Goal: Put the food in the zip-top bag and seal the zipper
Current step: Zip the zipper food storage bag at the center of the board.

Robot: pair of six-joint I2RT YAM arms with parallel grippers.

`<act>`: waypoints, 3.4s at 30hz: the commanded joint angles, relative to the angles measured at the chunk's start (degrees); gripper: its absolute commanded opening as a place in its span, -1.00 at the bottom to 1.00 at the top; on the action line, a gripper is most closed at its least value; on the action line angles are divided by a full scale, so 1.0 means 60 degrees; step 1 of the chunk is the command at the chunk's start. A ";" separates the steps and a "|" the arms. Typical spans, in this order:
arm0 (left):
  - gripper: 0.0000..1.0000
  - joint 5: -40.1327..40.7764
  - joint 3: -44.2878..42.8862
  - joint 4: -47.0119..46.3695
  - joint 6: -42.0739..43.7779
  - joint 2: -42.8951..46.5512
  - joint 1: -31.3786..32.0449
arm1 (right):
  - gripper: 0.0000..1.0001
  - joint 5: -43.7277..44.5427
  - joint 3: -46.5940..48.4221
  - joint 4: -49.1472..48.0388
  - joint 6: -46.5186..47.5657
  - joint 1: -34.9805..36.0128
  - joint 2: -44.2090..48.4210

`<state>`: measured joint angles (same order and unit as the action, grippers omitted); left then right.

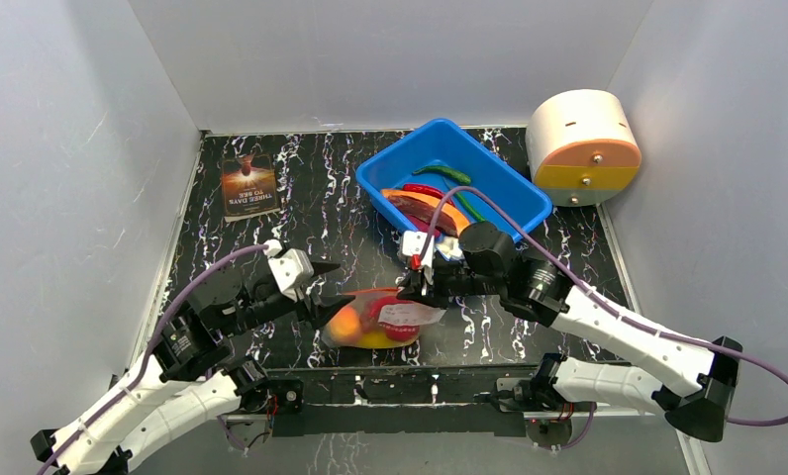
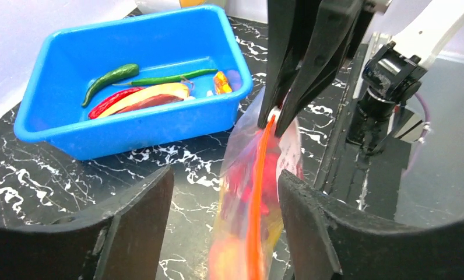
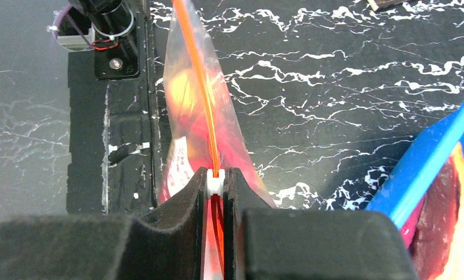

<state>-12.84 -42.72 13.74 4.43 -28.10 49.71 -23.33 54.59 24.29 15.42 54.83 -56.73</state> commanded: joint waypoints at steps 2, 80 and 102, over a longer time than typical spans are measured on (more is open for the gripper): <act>0.34 -0.0839 -0.0764 -0.0046 0.0106 -0.0305 0.0003 | -1.00 -0.0551 0.0925 -0.0468 -0.0118 -0.0047 -0.0488; -1.00 0.1083 -0.1003 0.2369 0.2055 -0.0941 0.0003 | -1.00 0.1759 0.1505 0.2587 -0.0116 -0.0189 0.0541; -1.00 0.1291 -0.0877 0.2424 0.1915 -0.0920 0.0005 | -1.00 0.2722 0.1610 0.3465 -0.0062 -0.0206 0.0948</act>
<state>-9.39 -46.63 25.98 15.99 -34.41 50.37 -11.88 60.75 41.63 14.02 54.59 -53.19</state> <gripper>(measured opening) 0.014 0.075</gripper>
